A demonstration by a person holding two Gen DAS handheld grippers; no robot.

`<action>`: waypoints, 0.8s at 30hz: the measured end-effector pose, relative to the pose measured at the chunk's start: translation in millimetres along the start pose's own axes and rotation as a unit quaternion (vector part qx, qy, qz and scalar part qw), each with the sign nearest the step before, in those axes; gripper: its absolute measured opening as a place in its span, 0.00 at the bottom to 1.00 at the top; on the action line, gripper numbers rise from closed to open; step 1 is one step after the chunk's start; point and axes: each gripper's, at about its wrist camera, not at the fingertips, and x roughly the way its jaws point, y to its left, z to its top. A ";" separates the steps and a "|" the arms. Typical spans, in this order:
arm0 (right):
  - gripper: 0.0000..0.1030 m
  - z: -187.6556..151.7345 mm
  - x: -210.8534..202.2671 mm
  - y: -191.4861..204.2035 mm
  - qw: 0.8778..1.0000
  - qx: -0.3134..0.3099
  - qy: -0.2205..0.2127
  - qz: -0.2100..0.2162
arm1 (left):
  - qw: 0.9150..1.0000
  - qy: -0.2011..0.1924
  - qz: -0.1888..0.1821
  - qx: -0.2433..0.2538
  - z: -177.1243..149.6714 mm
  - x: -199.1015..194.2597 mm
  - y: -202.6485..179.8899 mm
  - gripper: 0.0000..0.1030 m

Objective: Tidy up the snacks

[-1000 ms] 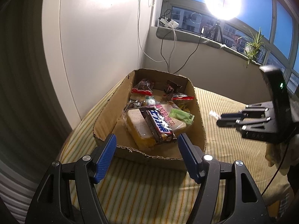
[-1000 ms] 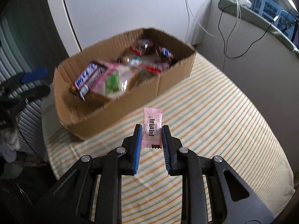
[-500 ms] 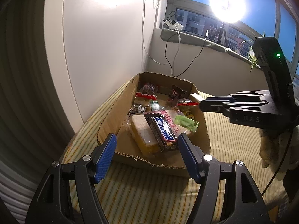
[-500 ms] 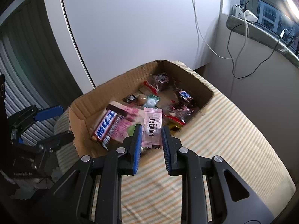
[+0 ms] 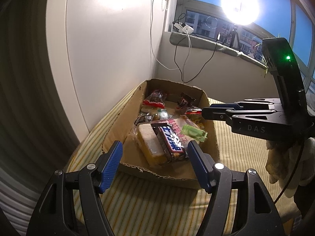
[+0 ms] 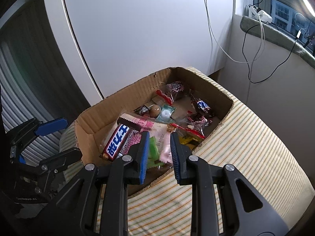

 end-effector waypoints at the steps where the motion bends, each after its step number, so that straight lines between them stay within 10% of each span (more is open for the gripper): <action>1: 0.24 -0.8 -2.5 0.1 1.000 0.000 -0.002 -0.001 | 1.000 -0.001 0.000 0.001 0.7 -0.9 -0.7 0.66; 12: 0.77 -27.0 -48.6 -8.8 0.996 0.047 -0.054 -0.044 | 0.999 -0.034 0.018 0.012 11.3 -18.5 -16.2 0.73; 24: 0.82 -52.7 -85.7 -24.0 0.987 0.101 -0.085 -0.089 | 0.998 -0.050 0.027 0.011 17.6 -27.1 -27.1 0.79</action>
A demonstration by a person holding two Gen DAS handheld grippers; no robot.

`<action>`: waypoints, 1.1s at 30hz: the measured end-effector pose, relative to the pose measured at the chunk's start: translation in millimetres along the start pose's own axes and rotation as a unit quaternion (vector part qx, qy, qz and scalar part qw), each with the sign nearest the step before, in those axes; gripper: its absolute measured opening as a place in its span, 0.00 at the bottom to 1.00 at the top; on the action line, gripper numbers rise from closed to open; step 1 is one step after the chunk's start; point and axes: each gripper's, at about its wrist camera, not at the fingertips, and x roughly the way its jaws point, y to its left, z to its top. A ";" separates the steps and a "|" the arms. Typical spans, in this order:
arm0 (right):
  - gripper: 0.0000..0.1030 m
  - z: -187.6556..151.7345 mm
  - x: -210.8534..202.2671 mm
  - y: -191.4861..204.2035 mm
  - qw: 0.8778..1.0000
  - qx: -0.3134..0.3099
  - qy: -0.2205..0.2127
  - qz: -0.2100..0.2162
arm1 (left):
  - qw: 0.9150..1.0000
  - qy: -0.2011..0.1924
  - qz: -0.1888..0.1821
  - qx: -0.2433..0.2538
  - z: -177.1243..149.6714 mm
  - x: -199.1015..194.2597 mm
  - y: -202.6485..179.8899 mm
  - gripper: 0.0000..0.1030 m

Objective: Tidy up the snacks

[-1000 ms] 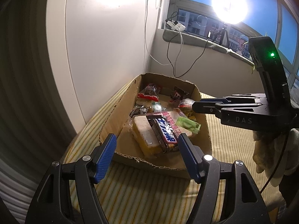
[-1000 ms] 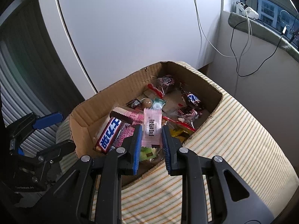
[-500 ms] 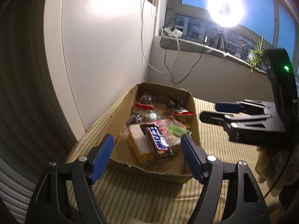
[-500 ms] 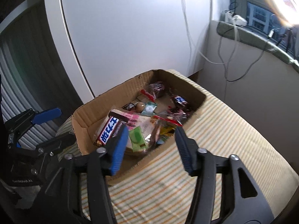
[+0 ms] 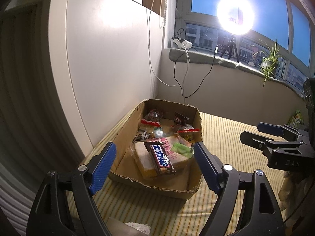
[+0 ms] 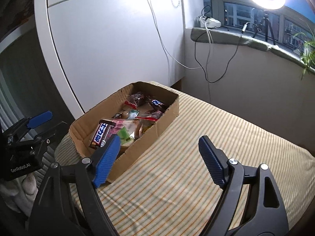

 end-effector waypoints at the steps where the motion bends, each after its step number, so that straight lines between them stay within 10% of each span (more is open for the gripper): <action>1: 0.82 -0.5 0.2 -1.4 1.000 0.003 0.001 0.001 | 1.000 -0.001 0.000 0.000 0.2 -0.2 -0.5 0.79; 33: 0.82 -5.4 -6.9 0.8 1.000 0.001 0.005 0.011 | 1.000 -0.010 0.000 0.002 -2.5 -11.3 -2.4 0.79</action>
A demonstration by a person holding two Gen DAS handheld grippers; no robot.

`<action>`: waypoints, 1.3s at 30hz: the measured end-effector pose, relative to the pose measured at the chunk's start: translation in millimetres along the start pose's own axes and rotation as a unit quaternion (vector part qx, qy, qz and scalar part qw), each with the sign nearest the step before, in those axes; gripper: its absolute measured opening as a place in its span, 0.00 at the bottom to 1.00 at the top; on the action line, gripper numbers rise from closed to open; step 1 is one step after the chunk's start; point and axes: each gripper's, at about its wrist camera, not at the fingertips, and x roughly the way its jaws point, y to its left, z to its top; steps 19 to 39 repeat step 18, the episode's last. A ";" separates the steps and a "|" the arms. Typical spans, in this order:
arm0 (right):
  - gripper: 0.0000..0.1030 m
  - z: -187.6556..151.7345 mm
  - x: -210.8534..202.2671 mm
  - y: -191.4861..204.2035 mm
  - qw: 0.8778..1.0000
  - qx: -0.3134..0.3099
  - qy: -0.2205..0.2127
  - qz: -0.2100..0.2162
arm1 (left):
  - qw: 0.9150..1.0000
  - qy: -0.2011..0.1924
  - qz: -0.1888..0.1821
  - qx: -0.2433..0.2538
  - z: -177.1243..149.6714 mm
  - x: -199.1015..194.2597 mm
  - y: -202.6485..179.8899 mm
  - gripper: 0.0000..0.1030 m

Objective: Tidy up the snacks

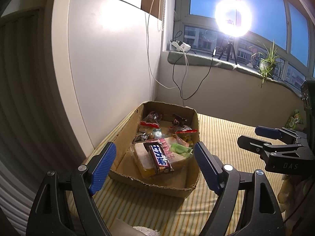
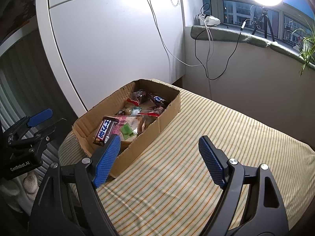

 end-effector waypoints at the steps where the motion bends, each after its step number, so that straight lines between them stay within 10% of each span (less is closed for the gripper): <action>1: 0.82 0.1 0.1 0.4 1.000 0.000 0.000 0.000 | 1.000 0.000 0.000 0.000 0.2 -0.1 -0.4 0.79; 39: 0.82 -3.6 -0.5 -8.9 1.000 0.012 0.003 -0.006 | 1.000 0.001 0.005 0.001 -0.6 2.0 -2.2 0.79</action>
